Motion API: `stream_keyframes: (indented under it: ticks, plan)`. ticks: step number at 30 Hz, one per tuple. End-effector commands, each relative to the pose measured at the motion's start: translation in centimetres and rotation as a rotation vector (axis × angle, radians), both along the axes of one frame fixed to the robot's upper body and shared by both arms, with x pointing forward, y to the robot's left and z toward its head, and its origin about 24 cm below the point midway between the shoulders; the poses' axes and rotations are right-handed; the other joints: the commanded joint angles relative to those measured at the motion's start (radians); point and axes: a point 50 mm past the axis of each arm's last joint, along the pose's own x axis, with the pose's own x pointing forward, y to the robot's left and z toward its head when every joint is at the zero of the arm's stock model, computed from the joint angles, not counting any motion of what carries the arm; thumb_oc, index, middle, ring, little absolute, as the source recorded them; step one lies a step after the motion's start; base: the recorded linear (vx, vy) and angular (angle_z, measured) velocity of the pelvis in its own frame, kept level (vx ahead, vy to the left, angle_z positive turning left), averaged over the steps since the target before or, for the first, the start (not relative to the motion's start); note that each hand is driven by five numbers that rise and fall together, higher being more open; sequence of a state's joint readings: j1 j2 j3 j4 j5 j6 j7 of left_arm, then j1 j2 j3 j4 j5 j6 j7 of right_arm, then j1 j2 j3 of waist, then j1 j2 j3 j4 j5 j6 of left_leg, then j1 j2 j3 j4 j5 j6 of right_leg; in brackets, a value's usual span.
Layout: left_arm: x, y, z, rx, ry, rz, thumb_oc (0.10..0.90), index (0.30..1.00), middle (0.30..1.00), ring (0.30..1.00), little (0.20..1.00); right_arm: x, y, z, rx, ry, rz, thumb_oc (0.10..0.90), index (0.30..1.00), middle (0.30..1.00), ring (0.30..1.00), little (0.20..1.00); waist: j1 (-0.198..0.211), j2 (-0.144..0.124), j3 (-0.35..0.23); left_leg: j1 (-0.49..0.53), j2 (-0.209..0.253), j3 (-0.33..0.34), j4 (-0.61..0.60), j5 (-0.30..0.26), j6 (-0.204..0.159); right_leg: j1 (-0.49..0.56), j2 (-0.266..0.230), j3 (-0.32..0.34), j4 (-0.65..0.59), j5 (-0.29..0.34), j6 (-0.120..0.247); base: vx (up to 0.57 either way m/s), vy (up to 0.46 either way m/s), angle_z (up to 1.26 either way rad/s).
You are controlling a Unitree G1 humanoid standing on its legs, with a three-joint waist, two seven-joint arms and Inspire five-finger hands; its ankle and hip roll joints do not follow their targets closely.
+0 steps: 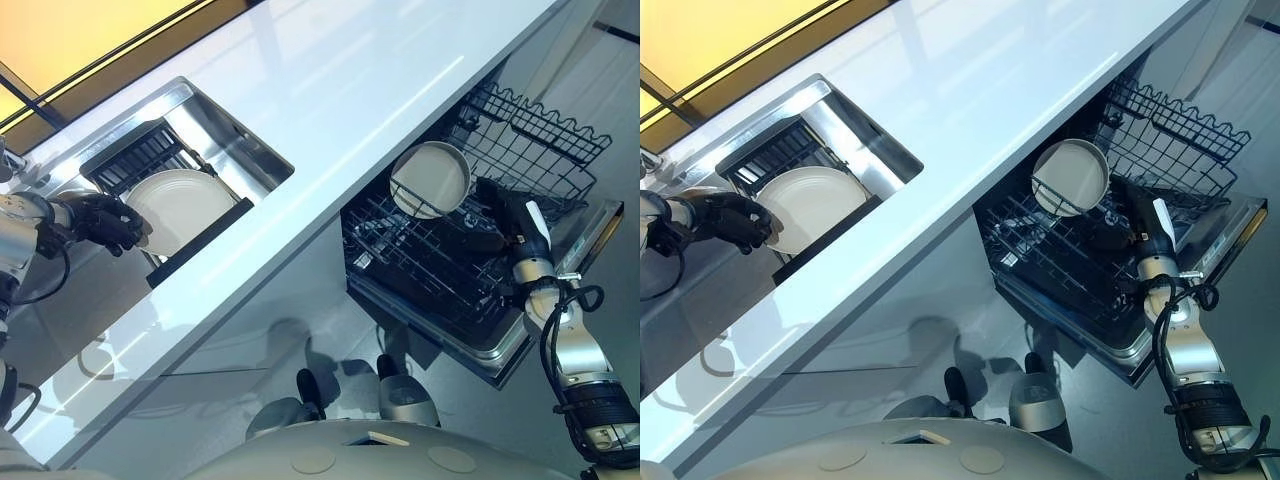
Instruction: Pick up plates and place into dishwasher.
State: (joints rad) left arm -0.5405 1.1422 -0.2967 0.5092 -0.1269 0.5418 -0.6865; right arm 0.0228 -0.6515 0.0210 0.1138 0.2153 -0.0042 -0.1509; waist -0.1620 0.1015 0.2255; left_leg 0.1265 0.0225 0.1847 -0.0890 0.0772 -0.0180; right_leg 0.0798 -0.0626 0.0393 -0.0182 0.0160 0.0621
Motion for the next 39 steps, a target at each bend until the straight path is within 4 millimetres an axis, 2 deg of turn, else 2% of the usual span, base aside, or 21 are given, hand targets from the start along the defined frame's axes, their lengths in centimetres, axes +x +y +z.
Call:
stream_keyframes:
  ticks: [1, 4, 8, 12, 16, 21, 24, 30, 33, 36, 38, 39]
  plan:
    - [1.8, -4.7, 1.7, -0.191, -0.14, -0.259, 0.1, 0.3, 0.3, 0.3, 0.2, 2.1, 2.0, 6.9, -0.014, -0.349, 0.109, 0.8, 0.9, 0.9, 0.9, 0.9, -0.012, 0.0, -0.09, -0.006, -0.096, -0.038, 0.04, -0.126, 0.067, -0.044, 0.081, -0.063, 0.063, -0.046, 0.041, -0.01, -0.039, 0.0]
    - [2.1, -4.9, 2.5, -0.217, -0.257, -0.239, 0.1, 0.3, 0.3, 0.3, 0.2, 2.1, 2.1, 7.5, -0.007, -0.382, 0.113, 0.8, 0.9, 0.9, 0.9, 0.9, -0.008, -0.001, -0.094, -0.002, -0.095, -0.043, 0.036, -0.126, 0.067, -0.04, 0.084, -0.065, 0.06, -0.048, 0.039, 0.0, -0.011, 0.0]
    - [3.0, -4.9, 4.7, -0.251, -0.526, -0.168, 0.1, 0.3, 0.3, 0.3, 0.2, 2.2, 2.4, 8.0, -0.002, -0.424, 0.121, 0.8, 0.9, 0.9, 0.9, 0.9, -0.005, -0.005, -0.103, 0.0, -0.092, -0.041, 0.031, -0.122, 0.062, -0.038, 0.088, -0.067, 0.061, -0.052, 0.039, 0.0, 0.0, 0.0]
    - [3.3, -3.4, 7.7, -0.239, -0.813, -0.064, 0.1, 0.3, 0.3, 0.3, 0.2, 2.6, 2.6, 8.6, 0.005, -0.444, 0.132, 0.8, 0.9, 0.9, 0.9, 0.9, -0.003, -0.011, -0.113, 0.002, -0.087, -0.036, 0.025, -0.119, 0.058, -0.04, 0.091, -0.07, 0.065, -0.055, 0.037, 0.0, 0.0, 0.0]
    - [3.0, -1.7, 9.8, -0.213, -1.008, 0.035, 0.1, 0.3, 0.3, 0.3, 0.2, 2.9, 2.9, 8.5, 0.005, -0.438, 0.157, 0.8, 0.9, 0.9, 0.9, 0.9, -0.011, -0.013, -0.123, 0.007, -0.084, -0.028, 0.016, -0.118, 0.054, -0.04, 0.093, -0.069, 0.062, -0.055, 0.034, 0.01, 0.002, -0.04]
    - [2.3, -1.2, 12.0, -0.201, -1.216, 0.108, 0.1, 0.3, 0.3, 0.3, 0.2, 2.9, 3.0, 8.2, 0.009, -0.432, 0.179, 0.8, 0.9, 0.9, 0.9, 0.9, -0.016, -0.018, -0.13, 0.01, -0.081, -0.018, 0.014, -0.118, 0.051, -0.039, 0.093, -0.066, 0.06, -0.057, 0.031, 0.0, -0.003, -0.09]
    - [2.0, -1.6, 12.1, -0.171, -1.27, 0.115, 0.1, 0.3, 0.3, 0.3, 0.2, 2.8, 3.2, 8.2, 0.01, -0.436, 0.182, 0.8, 0.9, 0.9, 0.9, 0.9, -0.014, -0.023, -0.127, 0.009, -0.079, -0.019, 0.016, -0.117, 0.05, -0.038, 0.094, -0.067, 0.059, -0.057, 0.027, -0.02, -0.014, -0.11]
    - [1.9, -2.6, 10.4, -0.166, -1.242, 0.101, 0.1, 0.3, 0.3, 0.3, 0.2, 2.8, 3.4, 8.4, 0.014, -0.444, 0.18, 0.8, 0.9, 0.9, 0.9, 0.9, -0.007, -0.03, -0.121, 0.005, -0.076, -0.024, 0.026, -0.117, 0.049, -0.036, 0.096, -0.075, 0.064, -0.061, 0.021, 0.0, -0.003, -0.01]
    - [1.8, -2.6, 10.3, -0.144, -1.263, 0.111, 0.1, 0.3, 0.3, 0.3, 0.2, 2.9, 3.4, 8.6, 0.017, -0.457, 0.179, 0.8, 0.9, 0.9, 0.9, 0.9, -0.004, -0.031, -0.122, 0.003, -0.075, -0.025, 0.033, -0.117, 0.048, -0.034, 0.097, -0.079, 0.067, -0.064, 0.018, 0.0, 0.0, 0.0]
    - [1.4, -2.8, 11.2, -0.058, -1.352, 0.098, 0.1, 0.3, 0.3, 0.3, 0.2, 3.0, 3.6, 9.5, 0.022, -0.516, 0.181, 0.8, 0.9, 0.9, 0.9, 0.9, -0.002, -0.031, -0.123, 0.004, -0.073, -0.027, 0.034, -0.116, 0.046, -0.031, 0.097, -0.084, 0.067, -0.064, 0.015, 0.0, 0.0, 0.0]
    - [0.8, -3.1, 12.2, 0.061, -1.43, 0.065, 0.1, 0.3, 0.3, 0.3, 0.2, 2.6, 3.9, 11.0, 0.01, -0.603, 0.206, 0.8, 0.9, 0.9, 0.9, 0.9, 0.0, -0.031, -0.123, 0.004, -0.072, -0.029, 0.035, -0.115, 0.043, -0.031, 0.097, -0.086, 0.067, -0.063, 0.014, 0.0, 0.0, 0.0]
    - [0.3, -3.7, 13.1, 0.136, -1.496, 0.039, 0.1, 0.3, 0.3, 0.3, 0.2, 2.4, 4.4, 12.4, -0.002, -0.676, 0.227, 0.8, 0.9, 0.9, 0.9, 0.9, 0.004, -0.033, -0.122, 0.002, -0.072, -0.031, 0.036, -0.114, 0.042, -0.031, 0.098, -0.086, 0.069, -0.063, 0.012, 0.0, 0.0, 0.0]
